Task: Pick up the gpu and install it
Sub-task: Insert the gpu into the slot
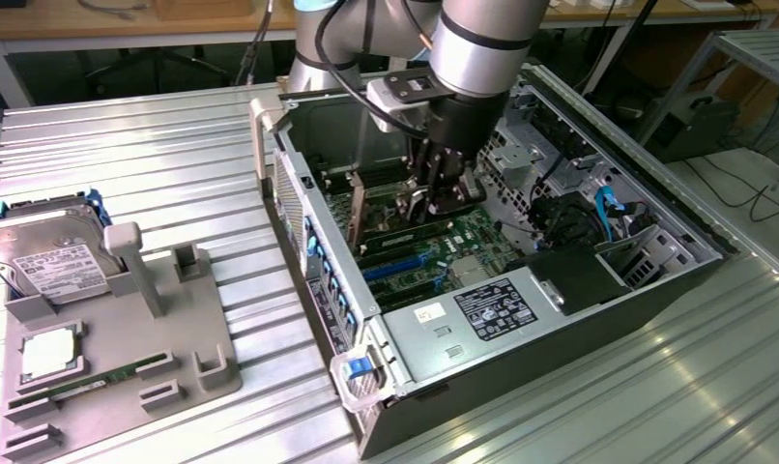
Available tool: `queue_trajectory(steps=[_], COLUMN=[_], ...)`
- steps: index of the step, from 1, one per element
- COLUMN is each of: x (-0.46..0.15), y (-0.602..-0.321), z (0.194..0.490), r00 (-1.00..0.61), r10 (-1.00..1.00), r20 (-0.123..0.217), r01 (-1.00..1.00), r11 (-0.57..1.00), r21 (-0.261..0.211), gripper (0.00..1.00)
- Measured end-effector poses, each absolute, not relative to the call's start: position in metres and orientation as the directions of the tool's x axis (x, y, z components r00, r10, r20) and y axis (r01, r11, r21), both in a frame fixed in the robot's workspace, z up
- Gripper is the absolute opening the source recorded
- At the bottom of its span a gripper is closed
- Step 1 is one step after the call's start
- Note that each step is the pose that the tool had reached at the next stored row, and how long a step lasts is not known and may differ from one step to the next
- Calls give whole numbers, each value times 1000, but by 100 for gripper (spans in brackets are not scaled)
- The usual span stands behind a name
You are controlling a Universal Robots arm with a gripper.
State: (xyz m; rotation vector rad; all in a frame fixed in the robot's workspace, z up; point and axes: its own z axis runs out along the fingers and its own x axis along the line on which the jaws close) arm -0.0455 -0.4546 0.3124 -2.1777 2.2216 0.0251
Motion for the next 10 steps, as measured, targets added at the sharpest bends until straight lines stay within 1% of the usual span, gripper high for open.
queue_trajectory(steps=[10], x=[-48], y=[-455], z=[296], r00=[-20], r10=[-999], r20=[-33], r01=[-1000], r11=[20], r21=[-10], gripper=[28])
